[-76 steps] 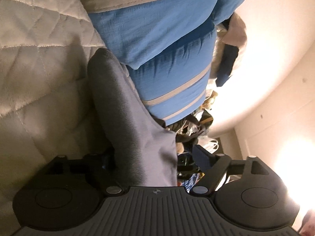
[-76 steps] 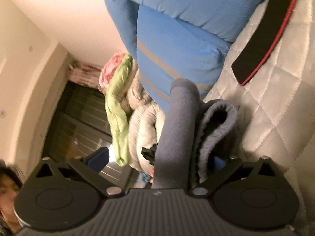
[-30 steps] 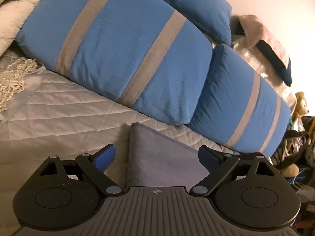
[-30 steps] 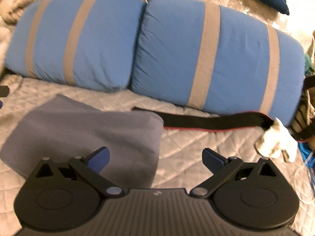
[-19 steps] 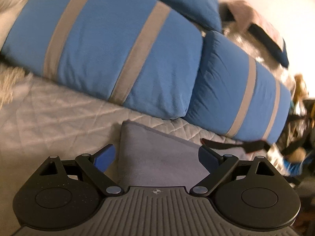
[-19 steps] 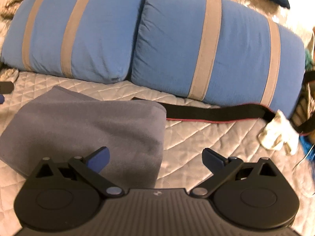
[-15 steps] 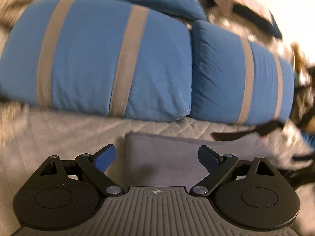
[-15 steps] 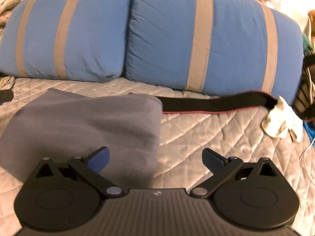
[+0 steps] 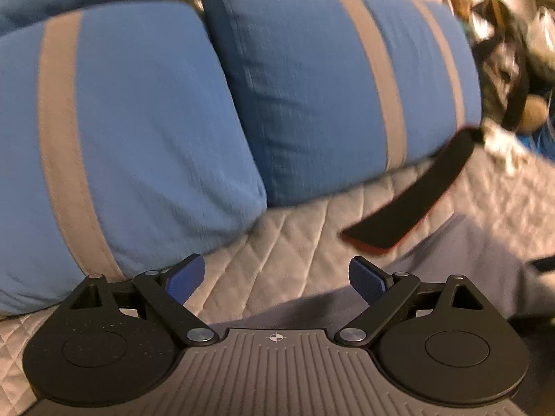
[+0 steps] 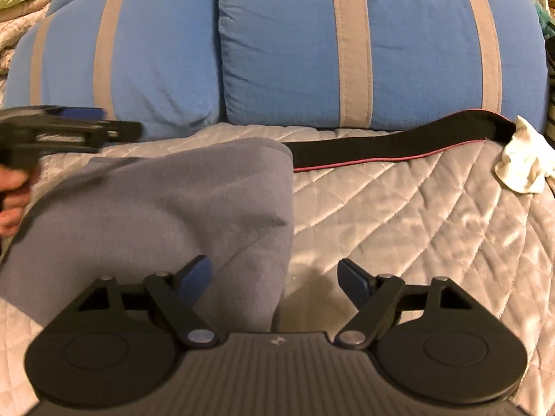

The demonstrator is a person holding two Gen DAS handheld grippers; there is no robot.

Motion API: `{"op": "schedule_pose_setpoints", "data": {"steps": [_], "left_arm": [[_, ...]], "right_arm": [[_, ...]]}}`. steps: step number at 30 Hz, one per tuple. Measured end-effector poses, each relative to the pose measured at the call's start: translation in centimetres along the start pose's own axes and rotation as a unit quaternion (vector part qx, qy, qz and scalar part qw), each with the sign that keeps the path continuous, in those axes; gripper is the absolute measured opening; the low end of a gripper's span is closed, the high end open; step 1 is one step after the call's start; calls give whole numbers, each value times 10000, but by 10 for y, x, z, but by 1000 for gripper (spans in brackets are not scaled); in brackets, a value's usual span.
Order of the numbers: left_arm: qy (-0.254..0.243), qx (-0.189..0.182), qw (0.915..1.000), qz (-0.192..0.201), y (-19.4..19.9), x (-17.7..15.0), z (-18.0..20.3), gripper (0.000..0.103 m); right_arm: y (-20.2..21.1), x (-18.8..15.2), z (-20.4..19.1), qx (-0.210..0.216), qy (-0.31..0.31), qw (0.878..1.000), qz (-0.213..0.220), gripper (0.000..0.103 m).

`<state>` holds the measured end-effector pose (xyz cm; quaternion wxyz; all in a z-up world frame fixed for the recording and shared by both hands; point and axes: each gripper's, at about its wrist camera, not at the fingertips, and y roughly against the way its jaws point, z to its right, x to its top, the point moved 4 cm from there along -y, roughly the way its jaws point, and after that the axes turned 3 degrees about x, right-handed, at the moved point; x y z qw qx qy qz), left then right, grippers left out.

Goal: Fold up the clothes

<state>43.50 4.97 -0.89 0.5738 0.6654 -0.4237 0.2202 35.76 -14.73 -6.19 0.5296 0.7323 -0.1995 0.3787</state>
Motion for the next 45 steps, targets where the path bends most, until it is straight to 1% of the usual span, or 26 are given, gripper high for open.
{"op": "schedule_pose_setpoints", "data": {"steps": [2, 3, 4, 7, 9, 10, 11, 12, 14, 15, 18, 20, 21, 22, 23, 27, 30, 32, 34, 37, 39, 40, 41, 42, 43, 45], "left_arm": [[18, 6, 9999, -105, -6, -7, -1, 91], [115, -82, 9998, -111, -7, -7, -4, 91], [275, -211, 9994, -78, -5, -7, -8, 91], [448, -670, 9967, 2, 1, 0, -18, 91], [352, -1015, 9942, 15, 4, 5, -21, 91], [210, -1164, 9930, -9, 5, 7, -21, 91], [7, -1304, 9914, -72, 4, 8, -20, 91], [-220, -1440, 9892, -148, 2, 8, -18, 91], [-714, -1619, 9838, -293, -3, 6, -12, 89], [-965, -1736, 9795, -350, -4, 4, -10, 87], [-1106, -2029, 9716, -503, -10, 3, -7, 70], [-927, -2202, 9683, -724, -17, 3, -8, 24], [-807, -2185, 9694, -772, -21, 3, -10, 21], [-679, -2129, 9715, -793, -24, 4, -13, 6], [-550, -2073, 9733, -814, -28, 5, -16, 3], [-438, -1604, 9830, -773, -36, 7, -16, 2], [-521, -956, 9910, -778, -43, 4, -19, 0], [-211, -910, 9930, -721, -42, 4, -27, 0], [150, -935, 9940, -540, -33, 7, -37, 3], [581, -1053, 9921, -346, -16, 12, -47, 5], [732, -1056, 9915, -204, 1, 13, -48, 22], [773, -997, 9920, -88, 12, 13, -46, 38], [821, -909, 9924, 77, 22, 11, -44, 50], [872, -810, 9925, 260, 32, 8, -42, 54], [921, -689, 9927, 373, 39, 4, -40, 57], [1019, -428, 9924, 546, 52, -6, -35, 57]], "right_arm": [[7, 2, -4, 13, 195, 9997, 140, 85], [12, 6, -6, 63, 294, 9991, 302, 85], [18, 10, -8, 118, 389, 9981, 474, 85], [14, 25, -5, 387, 156, 9976, 543, 83], [3, 34, 3, 539, -262, 9971, 479, 67], [-3, 35, 6, 641, -448, 9961, 406, 63], [-9, 36, 10, 741, -627, 9947, 327, 51], [-15, 37, 14, 841, -805, 9929, 248, 35], [-21, 34, 17, 1014, -980, 9899, 115, 24], [-20, 32, 16, 1008, -955, 9902, 132, 21], [-15, 28, 13, 950, -849, 9916, 210, 16], [-15, 27, 15, 941, -871, 9915, 220, 16], [-14, 26, 15, 939, -872, 9915, 224, 15], [-14, 25, 16, 936, -870, 9915, 228, 15], [-14, 25, 15, 913, -837, 9920, 228, 14], [-13, 24, 15, 874, -760, 9930, 250, 14], [-12, 25, 14, 845, -689, 9938, 238, 13], [-11, 24, 13, 834, -652, 9941, 218, 13], [-11, 24, 15, 843, -642, 9942, 204, 13], [-10, 25, 14, 832, -531, 9949, 213, 15], [-5, 28, 11, 744, -370, 9959, 355, 26], [-1, 30, 10, 664, -252, 9963, 475, 27], [2, 32, 8, 584, -134, 9964, 594, 33], [5, 35, 6, 557, -20, 9960, 703, 37], [8, 39, 3, 609, 98, 9951, 771, 37], [10, 46, -7, 779, 358, 9927, 849, 36]]}}
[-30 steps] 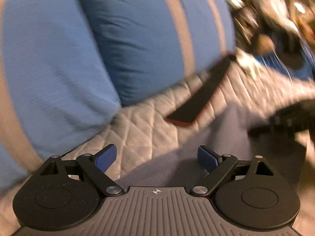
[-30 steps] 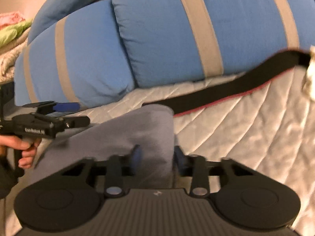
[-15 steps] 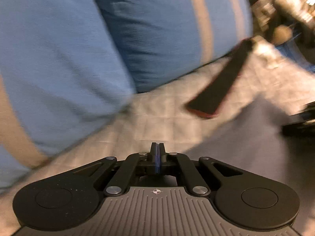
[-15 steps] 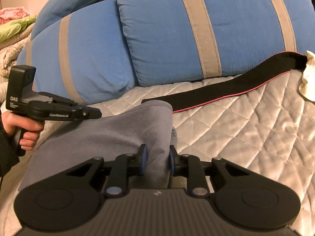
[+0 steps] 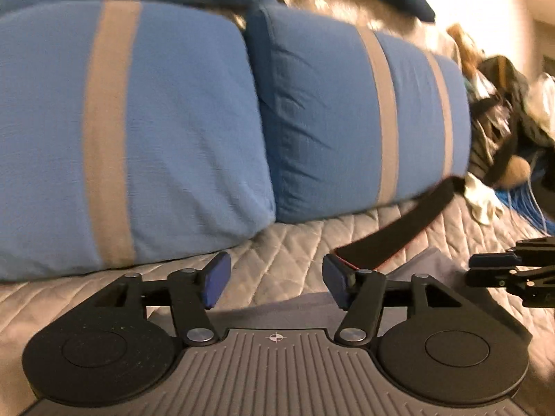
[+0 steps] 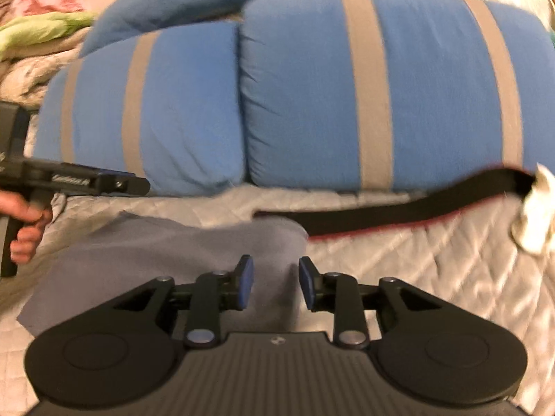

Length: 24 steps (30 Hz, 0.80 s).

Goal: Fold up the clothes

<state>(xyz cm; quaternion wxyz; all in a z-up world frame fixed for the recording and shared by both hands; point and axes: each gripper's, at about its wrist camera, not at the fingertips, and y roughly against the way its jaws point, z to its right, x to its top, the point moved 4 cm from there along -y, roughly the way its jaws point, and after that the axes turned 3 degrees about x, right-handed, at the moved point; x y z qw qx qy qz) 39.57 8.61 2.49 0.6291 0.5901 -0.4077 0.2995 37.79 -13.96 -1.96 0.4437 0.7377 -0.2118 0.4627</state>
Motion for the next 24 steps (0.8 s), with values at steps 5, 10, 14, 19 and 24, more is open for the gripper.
{"op": "schedule_pose_setpoints", "data": {"steps": [5, 10, 14, 19, 24], "left_arm": [[-546, 522, 9966, -340, -7, -24, 8, 57], [-192, 616, 9958, -656, -23, -44, -7, 61], [41, 565, 9965, -618, -25, -46, -13, 62], [25, 712, 9947, -745, -27, -43, -13, 68], [241, 727, 9916, -1043, -28, -45, -22, 72]], "right_arm": [[-22, 12, -23, 315, 630, 9973, -182, 23], [-59, 7, -19, 27, 922, 9947, -449, 31], [-72, -1, -9, 58, 986, 9934, -575, 31], [-66, -9, -5, 114, 893, 9947, -497, 36], [-58, -13, -9, 33, 1133, 9921, -541, 43]]}}
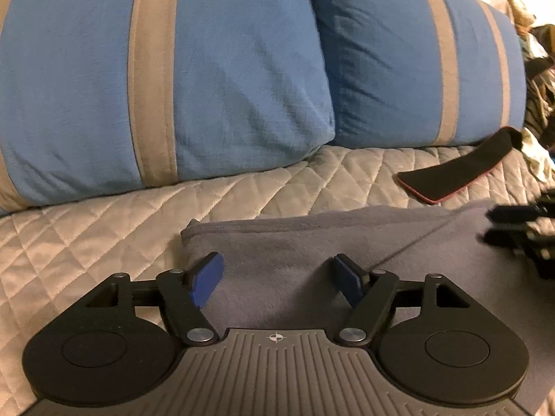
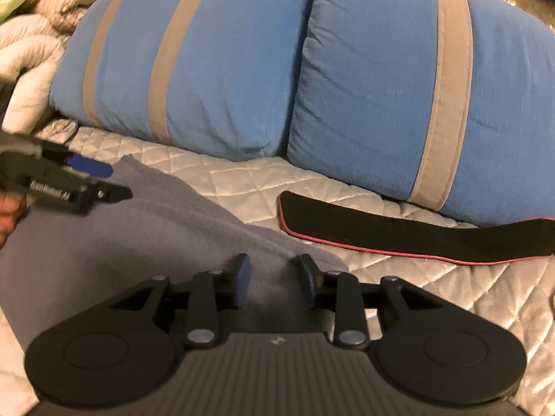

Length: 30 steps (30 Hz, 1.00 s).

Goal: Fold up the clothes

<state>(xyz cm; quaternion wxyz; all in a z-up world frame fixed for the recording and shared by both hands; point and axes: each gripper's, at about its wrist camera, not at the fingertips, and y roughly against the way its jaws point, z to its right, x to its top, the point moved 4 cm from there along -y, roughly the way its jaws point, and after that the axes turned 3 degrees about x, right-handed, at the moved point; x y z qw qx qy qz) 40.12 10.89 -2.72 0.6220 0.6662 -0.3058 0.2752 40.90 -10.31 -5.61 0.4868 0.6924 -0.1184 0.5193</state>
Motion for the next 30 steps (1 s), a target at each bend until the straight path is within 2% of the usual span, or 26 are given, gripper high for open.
{"op": "schedule_pose_setpoints", "data": {"steps": [4, 8, 10, 12, 13, 14, 15, 16, 18, 24, 29, 30], "left_arm": [[156, 122, 9998, -61, 8, 15, 5, 70], [-176, -628, 9976, 235, 13, 29, 31, 70], [-428, -720, 9965, 62, 1, 31, 45, 69], [-578, -710, 9957, -143, -14, 31, 56, 65], [-497, -658, 9964, -173, -21, 30, 55, 64], [-389, -607, 9972, -177, -26, 30, 54, 64], [-264, -561, 9979, -201, -32, 29, 51, 64], [-105, -534, 9982, -249, -39, 28, 47, 64], [161, -542, 9980, -297, -49, 28, 41, 64], [-67, -164, 9997, -184, -58, 27, 48, 64], [229, -351, 9990, -157, -52, 32, 38, 65], [320, -416, 9985, -155, -49, 33, 36, 65]], "right_arm": [[11, 2, -1, 8, -2, 10000, 19, 50], [24, 13, -7, 118, 4, 9997, 231, 49], [24, 20, -18, 243, 97, 9994, 232, 48], [21, 24, -28, 363, 199, 9990, 169, 37], [17, 25, -33, 418, 251, 9988, 100, 34], [12, 22, -33, 459, 199, 9987, -21, 26], [6, 19, -34, 498, 128, 9986, -150, 7], [3, 15, -33, 540, 30, 9982, -250, 6], [4, 8, -31, 540, -49, 9979, -355, 5], [18, -5, -27, 552, -152, 9974, -440, 5], [28, -12, -26, 502, -216, 9976, -419, 11], [30, -11, -27, 471, -199, 9978, -414, 15]]}}
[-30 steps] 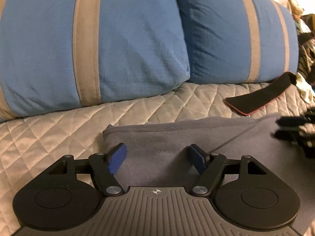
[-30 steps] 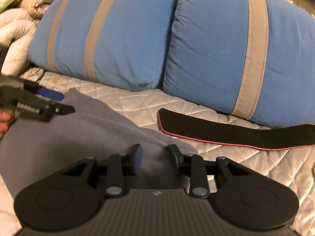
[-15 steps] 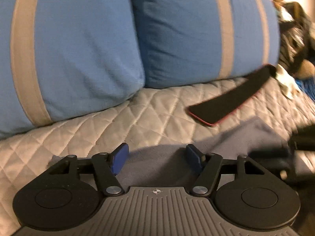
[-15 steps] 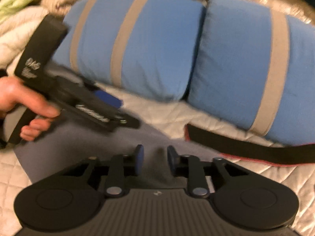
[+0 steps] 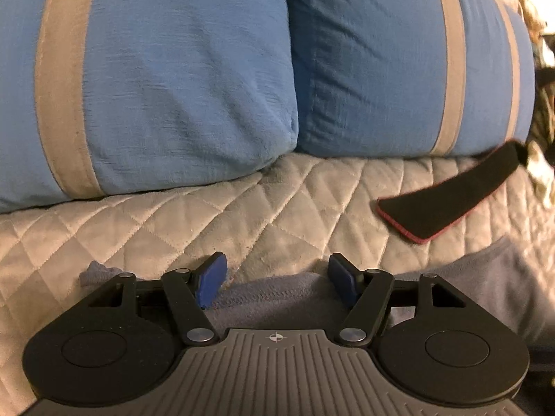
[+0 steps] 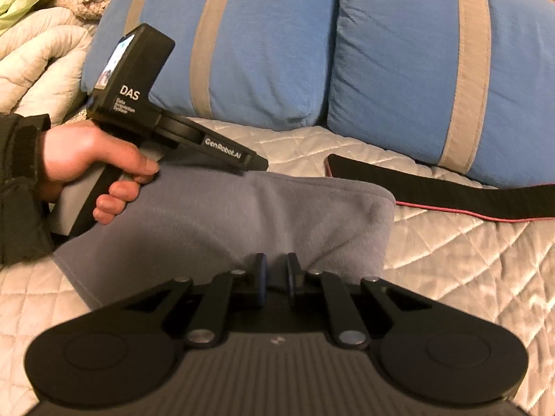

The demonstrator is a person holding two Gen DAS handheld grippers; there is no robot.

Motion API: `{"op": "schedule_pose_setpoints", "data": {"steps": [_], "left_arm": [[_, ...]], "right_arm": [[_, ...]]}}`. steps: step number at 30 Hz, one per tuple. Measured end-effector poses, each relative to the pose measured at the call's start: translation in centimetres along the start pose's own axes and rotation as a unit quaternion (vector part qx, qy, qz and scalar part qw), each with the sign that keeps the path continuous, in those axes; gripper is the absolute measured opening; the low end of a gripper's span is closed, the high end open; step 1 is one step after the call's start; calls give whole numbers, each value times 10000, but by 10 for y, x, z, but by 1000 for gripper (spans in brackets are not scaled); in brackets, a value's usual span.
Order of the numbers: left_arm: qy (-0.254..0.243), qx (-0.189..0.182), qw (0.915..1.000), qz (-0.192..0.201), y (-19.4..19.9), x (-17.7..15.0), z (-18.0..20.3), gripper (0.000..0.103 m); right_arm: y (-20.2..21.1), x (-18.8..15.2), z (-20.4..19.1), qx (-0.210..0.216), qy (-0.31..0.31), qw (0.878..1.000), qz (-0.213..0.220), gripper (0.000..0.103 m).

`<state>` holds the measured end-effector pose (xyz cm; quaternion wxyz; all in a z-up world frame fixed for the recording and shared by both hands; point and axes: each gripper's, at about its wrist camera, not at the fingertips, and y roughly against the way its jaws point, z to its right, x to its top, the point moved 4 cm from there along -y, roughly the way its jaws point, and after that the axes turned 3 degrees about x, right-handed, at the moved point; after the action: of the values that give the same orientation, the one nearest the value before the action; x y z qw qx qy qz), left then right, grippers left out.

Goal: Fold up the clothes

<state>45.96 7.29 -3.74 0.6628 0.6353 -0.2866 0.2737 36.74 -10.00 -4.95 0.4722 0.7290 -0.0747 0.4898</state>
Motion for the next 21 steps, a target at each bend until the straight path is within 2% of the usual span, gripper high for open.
{"op": "schedule_pose_setpoints", "data": {"steps": [2, 4, 6, 7, 11, 17, 21], "left_arm": [[196, -110, 9997, 11, 13, 2, -5, 65], [266, -146, 9994, 167, 34, 3, -9, 65], [214, -176, 9987, 421, 57, 3, -12, 67], [166, -137, 9984, 531, 70, 2, -13, 71], [52, 36, 9966, 817, 118, -11, -17, 76], [263, 106, 9948, 975, 175, -48, -19, 77], [180, 139, 9953, 943, 205, -79, -11, 80]], "right_arm": [[4, 2, -2, -92, 27, 9999, 107, 23], [11, 4, -1, -103, -27, 9995, 292, 44], [25, 6, -1, -164, -151, 9982, 561, 94], [33, 6, -2, -183, -165, 9972, 708, 99], [59, 4, -11, -300, -109, 9951, 935, 103], [85, -13, -28, -362, -143, 9954, 879, 103], [105, -27, -42, -362, -201, 9952, 883, 103]]}}
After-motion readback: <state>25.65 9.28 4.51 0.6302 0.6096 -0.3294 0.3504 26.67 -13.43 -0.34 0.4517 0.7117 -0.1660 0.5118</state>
